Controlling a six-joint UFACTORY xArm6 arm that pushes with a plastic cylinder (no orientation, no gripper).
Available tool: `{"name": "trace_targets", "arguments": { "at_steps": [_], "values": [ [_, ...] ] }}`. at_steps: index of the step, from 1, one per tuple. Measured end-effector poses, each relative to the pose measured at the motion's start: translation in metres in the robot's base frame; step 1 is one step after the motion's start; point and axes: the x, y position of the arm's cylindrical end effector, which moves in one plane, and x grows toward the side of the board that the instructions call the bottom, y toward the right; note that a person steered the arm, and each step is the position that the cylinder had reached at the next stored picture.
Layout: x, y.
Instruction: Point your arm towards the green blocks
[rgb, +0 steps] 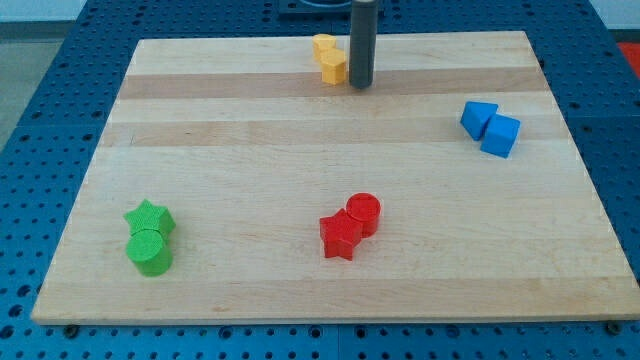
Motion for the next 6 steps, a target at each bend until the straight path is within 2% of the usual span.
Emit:
{"name": "trace_targets", "arguments": {
  "at_steps": [1,4,6],
  "values": [
    [0.041,-0.045],
    [0.132,-0.251],
    [0.195,-0.338]
  ]
}}
